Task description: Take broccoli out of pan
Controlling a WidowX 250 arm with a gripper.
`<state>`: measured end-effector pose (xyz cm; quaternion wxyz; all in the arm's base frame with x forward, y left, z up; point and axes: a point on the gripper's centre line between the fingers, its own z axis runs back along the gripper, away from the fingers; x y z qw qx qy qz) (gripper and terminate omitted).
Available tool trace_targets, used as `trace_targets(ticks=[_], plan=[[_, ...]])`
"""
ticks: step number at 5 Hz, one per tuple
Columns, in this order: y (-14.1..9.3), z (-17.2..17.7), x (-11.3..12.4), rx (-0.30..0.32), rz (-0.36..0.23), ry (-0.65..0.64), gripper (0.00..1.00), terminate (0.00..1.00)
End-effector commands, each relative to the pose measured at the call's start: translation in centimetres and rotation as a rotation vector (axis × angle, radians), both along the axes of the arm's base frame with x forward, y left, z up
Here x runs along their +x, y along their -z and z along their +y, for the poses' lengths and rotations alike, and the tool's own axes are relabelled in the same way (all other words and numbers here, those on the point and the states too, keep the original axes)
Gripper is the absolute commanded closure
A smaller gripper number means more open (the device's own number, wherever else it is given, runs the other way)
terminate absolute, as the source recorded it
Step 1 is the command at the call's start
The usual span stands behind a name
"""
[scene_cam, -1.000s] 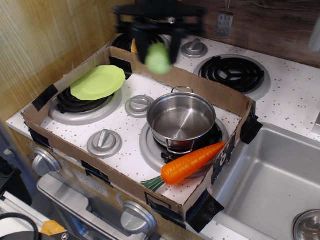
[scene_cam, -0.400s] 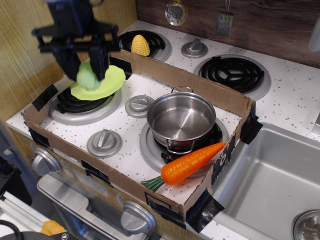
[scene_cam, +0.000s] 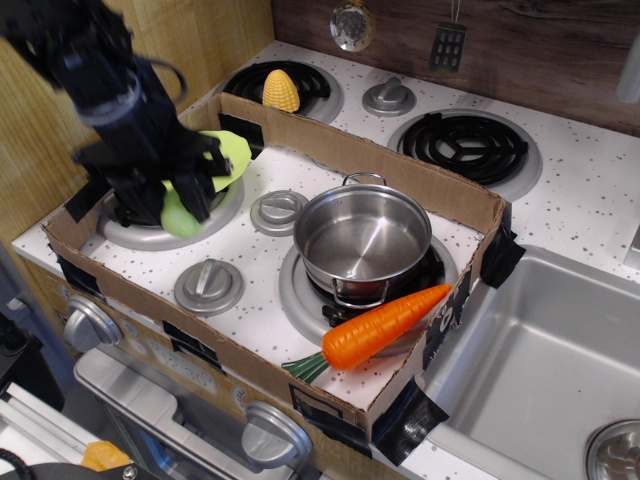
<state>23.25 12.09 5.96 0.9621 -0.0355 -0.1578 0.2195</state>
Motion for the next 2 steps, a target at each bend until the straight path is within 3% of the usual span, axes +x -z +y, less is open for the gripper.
trace_targets(ticks=[1, 2], plan=[[2.29, 1.17, 1.31, -0.008, -0.092, -0.01, 1.0, 0.0], [2.34, 1.48, 1.81, -0.008, -0.086, 0.0, 1.0, 0.0]])
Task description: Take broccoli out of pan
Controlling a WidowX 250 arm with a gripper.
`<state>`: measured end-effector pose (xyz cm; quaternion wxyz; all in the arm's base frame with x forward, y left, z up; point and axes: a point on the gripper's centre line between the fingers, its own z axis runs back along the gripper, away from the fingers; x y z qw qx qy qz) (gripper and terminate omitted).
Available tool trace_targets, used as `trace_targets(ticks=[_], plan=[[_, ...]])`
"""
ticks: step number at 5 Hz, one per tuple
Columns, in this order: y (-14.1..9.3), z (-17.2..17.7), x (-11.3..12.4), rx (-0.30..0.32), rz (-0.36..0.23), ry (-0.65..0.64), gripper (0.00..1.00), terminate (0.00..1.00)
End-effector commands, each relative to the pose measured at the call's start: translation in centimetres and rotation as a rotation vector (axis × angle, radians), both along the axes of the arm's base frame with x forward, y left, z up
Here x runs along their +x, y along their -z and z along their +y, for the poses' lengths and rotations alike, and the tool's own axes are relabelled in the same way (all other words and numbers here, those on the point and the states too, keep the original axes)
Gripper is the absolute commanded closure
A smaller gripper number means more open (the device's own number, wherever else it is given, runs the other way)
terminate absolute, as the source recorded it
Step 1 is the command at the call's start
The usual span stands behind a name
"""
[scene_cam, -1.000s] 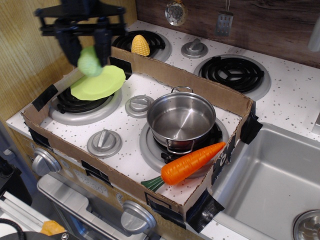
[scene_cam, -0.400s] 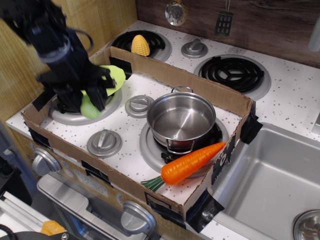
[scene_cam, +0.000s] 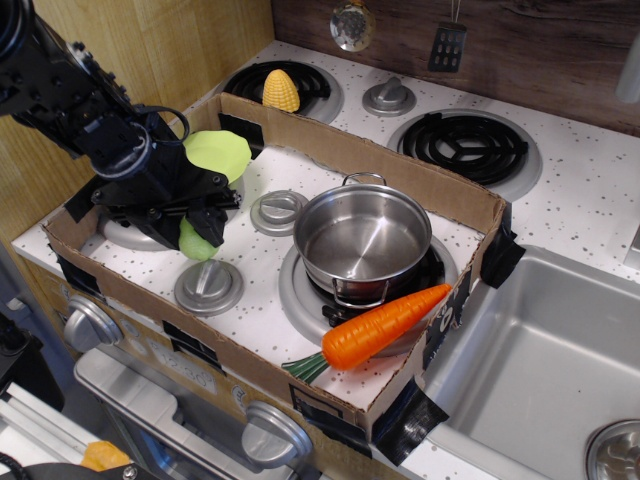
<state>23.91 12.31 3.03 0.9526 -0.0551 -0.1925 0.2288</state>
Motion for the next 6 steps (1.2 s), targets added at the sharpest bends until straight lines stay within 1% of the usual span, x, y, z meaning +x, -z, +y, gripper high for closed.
trace_targets(ticks=[1, 2, 3, 4, 5, 6], plan=[[-1.2, 1.4, 1.7, 0.026, -0.008, 0.038, 0.0, 0.0], [-2.6, 1.2, 2.2, 0.046, -0.004, 0.073, 0.0, 0.0], [-6.0, 0.3, 2.5, 0.108, 0.04, 0.069, 0.0, 0.0], [-10.8, -1.2, 2.9, 0.115, 0.118, 0.067, 0.0, 0.0], [-13.6, -2.9, 3.8, 0.109, 0.123, 0.096, 0.0, 0.0], [-13.7, -5.3, 4.0, 0.078, 0.145, 0.127, 0.0, 1.0]])
